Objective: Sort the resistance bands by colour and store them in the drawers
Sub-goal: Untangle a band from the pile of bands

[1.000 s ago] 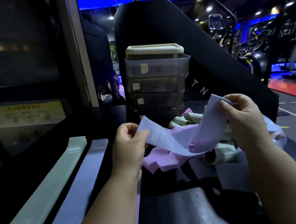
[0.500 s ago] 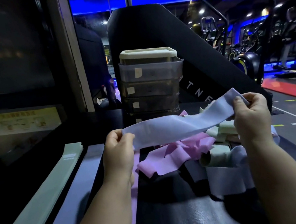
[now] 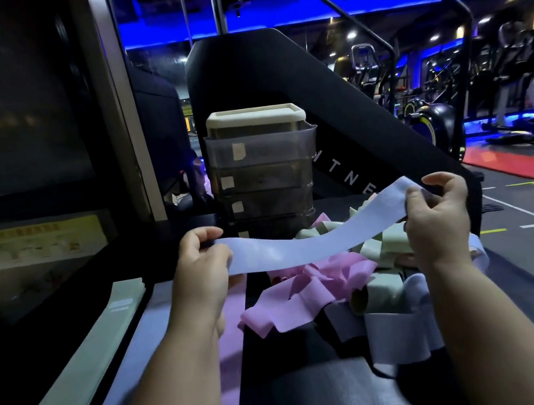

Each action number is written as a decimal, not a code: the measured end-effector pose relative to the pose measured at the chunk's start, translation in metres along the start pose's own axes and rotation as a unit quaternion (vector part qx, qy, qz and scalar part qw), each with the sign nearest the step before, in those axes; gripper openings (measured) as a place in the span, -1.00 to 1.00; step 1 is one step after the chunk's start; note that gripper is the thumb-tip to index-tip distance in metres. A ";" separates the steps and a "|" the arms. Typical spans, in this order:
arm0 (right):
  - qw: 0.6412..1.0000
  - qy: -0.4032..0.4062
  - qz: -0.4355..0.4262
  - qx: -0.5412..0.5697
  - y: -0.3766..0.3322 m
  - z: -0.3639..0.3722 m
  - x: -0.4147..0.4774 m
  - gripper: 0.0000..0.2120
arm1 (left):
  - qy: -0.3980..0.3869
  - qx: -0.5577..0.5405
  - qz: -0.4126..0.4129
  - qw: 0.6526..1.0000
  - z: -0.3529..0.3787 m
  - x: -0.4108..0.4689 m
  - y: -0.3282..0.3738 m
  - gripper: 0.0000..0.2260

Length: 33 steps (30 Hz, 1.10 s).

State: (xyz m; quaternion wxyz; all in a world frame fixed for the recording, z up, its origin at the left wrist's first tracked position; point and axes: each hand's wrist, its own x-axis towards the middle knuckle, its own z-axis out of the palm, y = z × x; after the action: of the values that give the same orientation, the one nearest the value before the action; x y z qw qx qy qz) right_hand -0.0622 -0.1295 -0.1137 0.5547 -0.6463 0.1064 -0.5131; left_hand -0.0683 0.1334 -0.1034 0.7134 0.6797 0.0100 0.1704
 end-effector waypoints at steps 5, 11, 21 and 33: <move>1.000 -0.015 0.013 0.010 -0.004 -0.003 -0.004 -0.83 | -0.040 0.080 0.058 0.994 0.000 -0.009 0.034 -0.76; 0.993 -0.104 0.036 0.033 -0.006 0.003 -0.014 -0.79 | -0.078 0.223 0.052 0.970 -0.053 -0.024 0.036 -0.75; 0.947 -0.309 0.088 0.004 -0.027 0.027 -0.048 -0.69 | -0.110 0.312 -0.022 0.943 -0.135 -0.060 0.002 -0.85; 0.953 -0.300 0.022 -0.029 -0.049 0.086 -0.081 -0.66 | -0.139 0.327 -0.022 0.935 -0.180 -0.068 -0.001 -0.91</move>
State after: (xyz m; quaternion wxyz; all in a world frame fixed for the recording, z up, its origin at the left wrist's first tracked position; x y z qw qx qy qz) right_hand -0.0530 -0.0023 -0.1052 0.5531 -0.7839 -0.0359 -0.2799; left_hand -0.1766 0.2895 -0.1323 0.4498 0.8918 -0.0187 0.0458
